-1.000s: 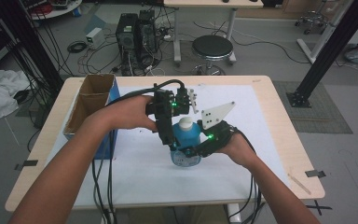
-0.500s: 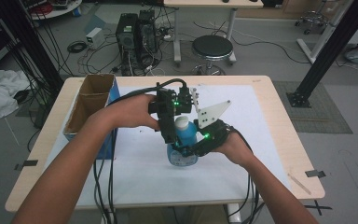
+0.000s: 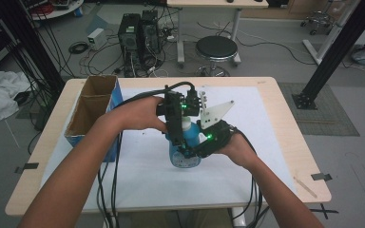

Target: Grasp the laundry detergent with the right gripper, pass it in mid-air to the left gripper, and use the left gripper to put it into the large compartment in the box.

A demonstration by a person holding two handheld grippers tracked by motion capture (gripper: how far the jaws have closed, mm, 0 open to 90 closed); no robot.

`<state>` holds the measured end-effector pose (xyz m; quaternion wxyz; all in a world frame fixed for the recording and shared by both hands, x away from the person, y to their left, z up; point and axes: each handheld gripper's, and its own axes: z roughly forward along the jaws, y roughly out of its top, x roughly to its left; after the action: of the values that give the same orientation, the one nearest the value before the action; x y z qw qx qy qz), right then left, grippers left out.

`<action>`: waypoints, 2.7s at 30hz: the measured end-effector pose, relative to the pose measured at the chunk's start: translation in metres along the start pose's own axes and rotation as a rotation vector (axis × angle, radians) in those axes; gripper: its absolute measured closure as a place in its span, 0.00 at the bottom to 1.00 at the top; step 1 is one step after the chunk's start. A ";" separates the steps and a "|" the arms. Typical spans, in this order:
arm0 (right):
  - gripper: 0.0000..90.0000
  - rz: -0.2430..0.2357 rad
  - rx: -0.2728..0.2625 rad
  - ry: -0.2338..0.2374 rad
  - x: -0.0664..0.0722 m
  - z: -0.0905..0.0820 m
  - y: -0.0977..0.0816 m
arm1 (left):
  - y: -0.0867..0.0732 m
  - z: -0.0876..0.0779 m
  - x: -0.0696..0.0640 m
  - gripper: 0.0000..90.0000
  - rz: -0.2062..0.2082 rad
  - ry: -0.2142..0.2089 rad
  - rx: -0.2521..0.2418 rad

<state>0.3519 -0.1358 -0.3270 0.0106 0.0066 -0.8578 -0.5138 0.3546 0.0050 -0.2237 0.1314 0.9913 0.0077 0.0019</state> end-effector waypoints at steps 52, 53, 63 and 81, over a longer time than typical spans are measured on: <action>0.50 -0.013 -0.007 -0.004 0.002 -0.004 0.001 | 0.002 0.000 -0.007 0.42 0.085 0.012 -0.031; 0.50 -0.013 -0.007 -0.004 0.002 -0.004 0.001 | 0.003 0.000 -0.008 0.42 0.084 0.013 -0.034; 0.25 -0.018 0.058 -0.032 0.006 -0.019 0.000 | 0.000 -0.003 -0.005 0.42 0.079 0.011 -0.024; 0.13 0.148 0.307 -0.148 0.003 -0.068 -0.016 | -0.025 -0.015 0.009 0.42 -0.029 0.080 -0.023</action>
<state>0.3510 -0.2030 -0.3089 -0.0157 -0.0929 -0.9227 -0.3738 0.3634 0.0329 -0.2153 0.1425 0.9886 0.0270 0.0395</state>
